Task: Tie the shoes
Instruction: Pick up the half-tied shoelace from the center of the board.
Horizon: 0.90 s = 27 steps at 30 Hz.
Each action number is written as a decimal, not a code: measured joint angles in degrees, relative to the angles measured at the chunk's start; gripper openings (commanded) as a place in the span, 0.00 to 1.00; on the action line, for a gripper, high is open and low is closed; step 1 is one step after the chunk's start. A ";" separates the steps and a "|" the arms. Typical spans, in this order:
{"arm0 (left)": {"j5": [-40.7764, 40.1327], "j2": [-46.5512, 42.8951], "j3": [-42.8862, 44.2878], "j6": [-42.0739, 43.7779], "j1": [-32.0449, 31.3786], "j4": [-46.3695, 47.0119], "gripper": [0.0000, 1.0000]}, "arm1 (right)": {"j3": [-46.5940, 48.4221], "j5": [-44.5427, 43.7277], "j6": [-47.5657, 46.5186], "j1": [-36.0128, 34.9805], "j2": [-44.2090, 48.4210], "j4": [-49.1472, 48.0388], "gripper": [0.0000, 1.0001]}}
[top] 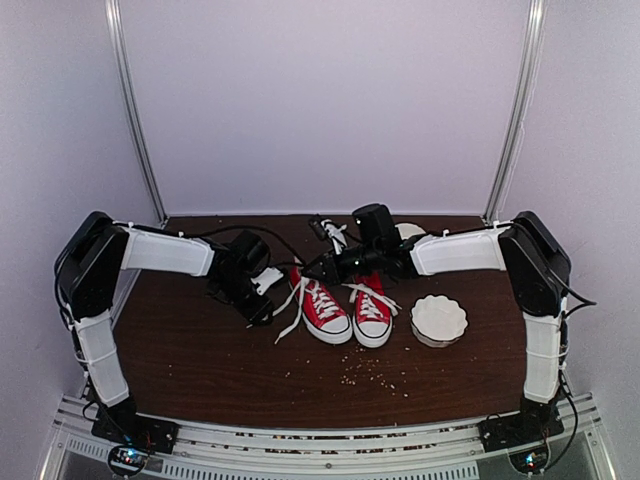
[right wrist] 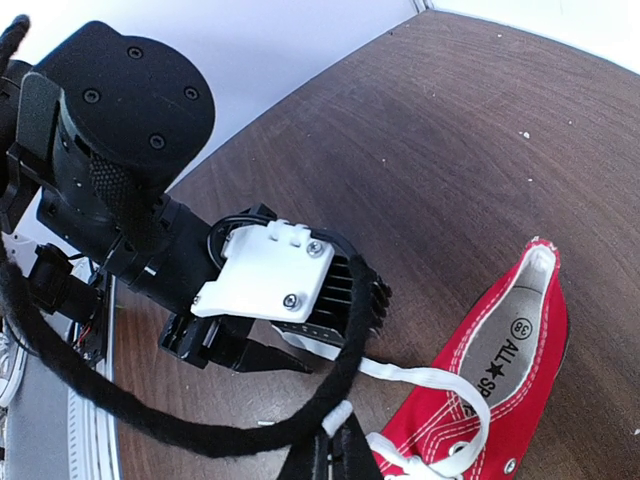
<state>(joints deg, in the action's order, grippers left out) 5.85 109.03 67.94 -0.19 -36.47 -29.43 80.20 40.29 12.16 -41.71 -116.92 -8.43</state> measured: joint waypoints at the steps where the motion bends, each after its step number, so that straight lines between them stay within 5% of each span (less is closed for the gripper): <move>1: 0.02 0.17 0.39 0.13 0.00 -0.59 0.35 | 0.00 0.00 -0.02 0.02 0.00 0.07 0.00; 8: -0.11 1.99 3.26 1.44 -0.11 -3.89 0.00 | 0.00 0.00 -0.13 0.09 0.00 0.15 0.00; 16: -0.94 1.77 3.02 1.49 -0.94 -3.63 0.00 | 0.00 0.20 -0.17 0.07 0.00 0.13 0.00; 27: -3.06 -17.27 -18.75 -3.21 -1.90 19.19 0.00 | 0.00 0.17 -0.15 0.07 0.00 0.13 0.00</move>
<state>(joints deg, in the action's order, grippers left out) 2.79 91.77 49.19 -3.40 -38.37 -10.24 80.20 40.47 12.01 -41.65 -116.92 -8.29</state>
